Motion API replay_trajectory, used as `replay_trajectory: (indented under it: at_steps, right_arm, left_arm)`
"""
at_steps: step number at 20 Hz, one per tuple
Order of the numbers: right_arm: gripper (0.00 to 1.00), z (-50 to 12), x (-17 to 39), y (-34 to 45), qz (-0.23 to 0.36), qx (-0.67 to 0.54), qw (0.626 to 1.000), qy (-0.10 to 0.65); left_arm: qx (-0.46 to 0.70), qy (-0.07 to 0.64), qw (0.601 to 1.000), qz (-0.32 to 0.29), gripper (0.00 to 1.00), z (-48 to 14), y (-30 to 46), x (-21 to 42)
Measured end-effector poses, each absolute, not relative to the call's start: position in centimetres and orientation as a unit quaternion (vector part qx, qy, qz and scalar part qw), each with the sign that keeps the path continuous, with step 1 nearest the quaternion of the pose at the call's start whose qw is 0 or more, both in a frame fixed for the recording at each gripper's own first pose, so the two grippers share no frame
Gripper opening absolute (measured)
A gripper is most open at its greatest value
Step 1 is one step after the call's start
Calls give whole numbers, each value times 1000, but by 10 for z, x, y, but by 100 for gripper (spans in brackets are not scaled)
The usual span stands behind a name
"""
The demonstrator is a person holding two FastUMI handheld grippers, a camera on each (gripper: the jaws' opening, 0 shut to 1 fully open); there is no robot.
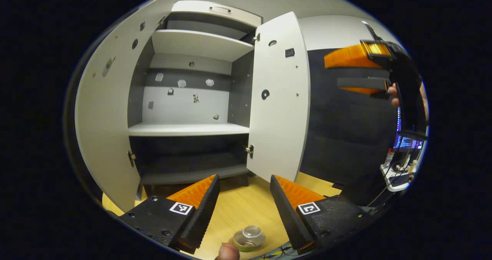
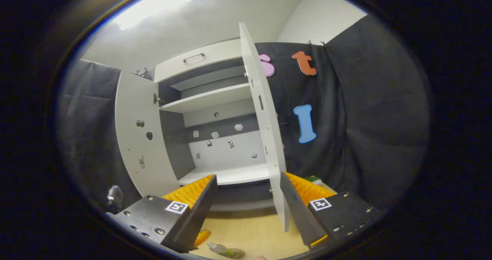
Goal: Grasp the bottle in the cabinet with the left hand and place it on the coaster, then close the right door with the right hand and the left door with the left hand.
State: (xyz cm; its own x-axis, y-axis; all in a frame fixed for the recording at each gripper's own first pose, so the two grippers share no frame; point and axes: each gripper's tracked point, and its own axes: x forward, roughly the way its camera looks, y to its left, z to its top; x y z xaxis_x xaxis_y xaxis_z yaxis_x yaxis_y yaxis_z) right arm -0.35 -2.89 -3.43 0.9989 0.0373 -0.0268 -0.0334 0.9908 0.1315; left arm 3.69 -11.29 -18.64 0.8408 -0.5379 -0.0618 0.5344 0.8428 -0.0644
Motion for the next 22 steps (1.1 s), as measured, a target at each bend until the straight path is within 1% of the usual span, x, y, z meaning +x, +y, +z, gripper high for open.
replay_trajectory:
  at_steps: [2, 4, 5, 7, 10, 11, 12, 16, 17, 18, 19, 20, 21, 22]
  right_arm:
    - [99, -25, -3, -51, 5, 58, 998, 5]
    - [99, -17, 2, -77, -9, 54, 998, -5]
    - [99, -12, 5, -90, -18, 55, 998, -10]
    - [99, -6, 12, -116, -31, 48, 998, -14]
    - [98, -7, 27, -160, -49, 17, 999, -9]
    - [99, -6, 34, -172, -47, 14, 999, -5]
    - [99, -3, 42, -187, -49, 9, 999, -3]
    - [99, -1, 70, -236, -39, -29, 999, 17]
    - [99, 2, 78, -242, -31, -27, 999, 13]
    - [94, 3, 89, -249, -24, -14, 1000, 13]
    - [99, 4, 101, -254, -21, 2, 1000, 18]
    - [99, 6, 113, -261, -20, 16, 999, 21]
    - [99, 10, 126, -266, -20, 25, 999, 21]
    - [99, 15, 139, -269, -21, 32, 999, 19]
  left_arm:
    - [-15, 44, 963, -266, 85, -170, -105, 39]
    - [-22, 48, 966, -254, 99, -152, -98, 39]
    - [-22, 56, 969, -241, 100, -147, -91, 41]
    - [-24, 61, 971, -232, 99, -130, -87, 40]
    - [-23, 46, 974, -220, 97, -96, -73, 42]
    - [-21, 40, 975, -216, 94, -83, -68, 43]
    - [-22, 31, 977, -212, 97, -70, -62, 45]
    - [-36, 6, 977, -208, 97, -21, -43, 45]
    - [-38, 0, 978, -205, 96, -12, -35, 46]
    - [-38, -8, 979, -199, 97, -5, -28, 47]
    - [-37, -15, 980, -195, 94, 2, -21, 47]
    - [-33, -23, 981, -191, 97, 6, -16, 48]
    - [-29, -33, 982, -182, 94, 10, -7, 50]
    - [-22, -40, 984, -173, 94, 12, 0, 52]
